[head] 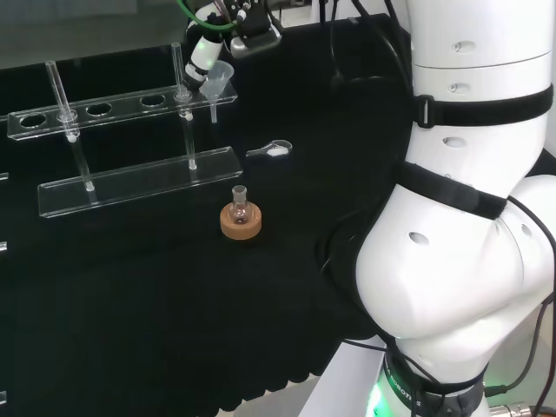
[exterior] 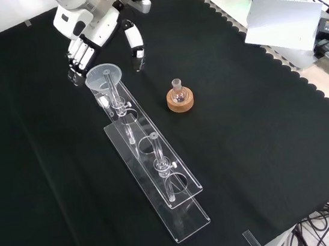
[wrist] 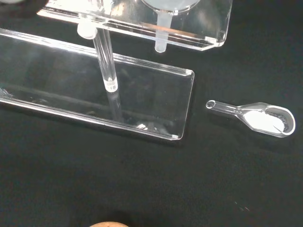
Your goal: Pick up the funnel from the transparent funnel stand.
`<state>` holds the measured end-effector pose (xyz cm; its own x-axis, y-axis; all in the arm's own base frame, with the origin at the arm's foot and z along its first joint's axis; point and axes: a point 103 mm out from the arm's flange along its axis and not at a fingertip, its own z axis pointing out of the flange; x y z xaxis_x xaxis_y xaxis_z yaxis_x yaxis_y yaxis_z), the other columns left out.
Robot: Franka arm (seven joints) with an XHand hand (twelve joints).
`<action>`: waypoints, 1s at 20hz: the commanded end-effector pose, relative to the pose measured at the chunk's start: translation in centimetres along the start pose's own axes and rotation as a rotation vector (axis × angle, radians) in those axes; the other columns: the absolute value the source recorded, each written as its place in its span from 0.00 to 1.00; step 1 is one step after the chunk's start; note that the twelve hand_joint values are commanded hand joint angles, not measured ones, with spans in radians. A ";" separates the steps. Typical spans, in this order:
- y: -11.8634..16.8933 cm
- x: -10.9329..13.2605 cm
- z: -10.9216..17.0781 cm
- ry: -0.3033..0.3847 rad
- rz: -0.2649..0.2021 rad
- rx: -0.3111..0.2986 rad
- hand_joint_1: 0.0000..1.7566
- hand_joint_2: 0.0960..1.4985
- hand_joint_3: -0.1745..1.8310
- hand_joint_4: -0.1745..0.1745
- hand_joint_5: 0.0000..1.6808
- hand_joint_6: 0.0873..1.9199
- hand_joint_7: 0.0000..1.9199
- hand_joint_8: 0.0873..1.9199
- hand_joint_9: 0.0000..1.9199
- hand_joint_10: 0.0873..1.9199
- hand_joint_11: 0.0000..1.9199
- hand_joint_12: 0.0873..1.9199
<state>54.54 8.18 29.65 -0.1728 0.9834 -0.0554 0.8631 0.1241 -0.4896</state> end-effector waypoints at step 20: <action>2.7 -0.9 1.3 -0.013 0.022 0.044 0.39 0.34 0.36 0.59 0.06 0.00 0.00 0.26 0.07 0.44 0.14 0.77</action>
<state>56.34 7.53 27.38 -0.1587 0.9848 -0.0699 0.8431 0.0983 -0.5288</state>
